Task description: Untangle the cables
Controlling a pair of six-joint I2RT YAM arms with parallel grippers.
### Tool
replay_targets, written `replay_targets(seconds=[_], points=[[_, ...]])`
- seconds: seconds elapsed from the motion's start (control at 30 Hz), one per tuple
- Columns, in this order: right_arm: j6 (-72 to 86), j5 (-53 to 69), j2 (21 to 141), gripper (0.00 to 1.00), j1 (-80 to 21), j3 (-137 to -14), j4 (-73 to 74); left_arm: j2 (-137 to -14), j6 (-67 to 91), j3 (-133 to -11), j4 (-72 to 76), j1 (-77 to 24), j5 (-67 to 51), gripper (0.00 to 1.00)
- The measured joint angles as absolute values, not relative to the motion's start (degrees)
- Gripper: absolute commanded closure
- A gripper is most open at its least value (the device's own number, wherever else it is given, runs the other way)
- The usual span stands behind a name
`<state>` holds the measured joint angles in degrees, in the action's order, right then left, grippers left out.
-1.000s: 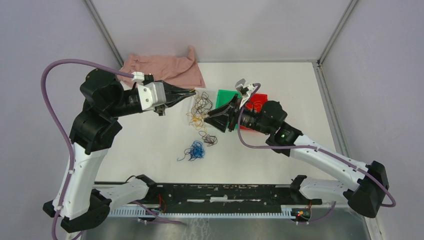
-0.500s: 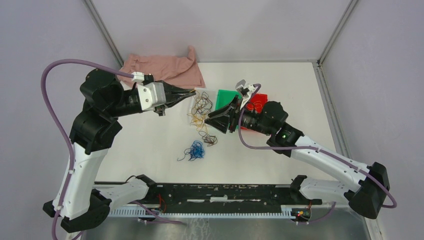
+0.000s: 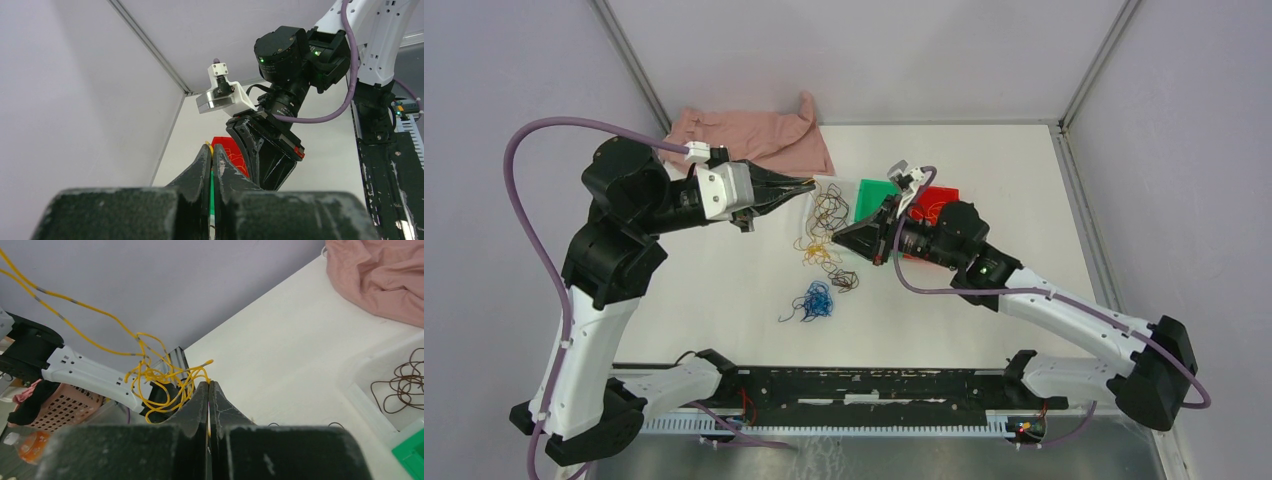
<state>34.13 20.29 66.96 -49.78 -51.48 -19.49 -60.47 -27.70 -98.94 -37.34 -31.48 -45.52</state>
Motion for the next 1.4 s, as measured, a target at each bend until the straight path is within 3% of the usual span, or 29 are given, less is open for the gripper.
replay_targets(seconds=[0.83, 1.17, 1.4], points=[[26.0, -20.3, 39.6, 1.0, -41.4, -43.0, 5.5, -58.0, -31.6, -98.8, -39.8, -31.5, -41.8, 0.97], [24.4, -33.3, 38.9, 1.0, -40.6, -43.4, 15.7, -54.6, -39.7, -96.9, -33.7, -31.5, -27.7, 0.97], [26.0, -37.6, 39.0, 1.0, -39.0, -43.4, 20.6, -53.9, -45.2, -94.5, -20.3, -31.5, -12.9, 0.97]])
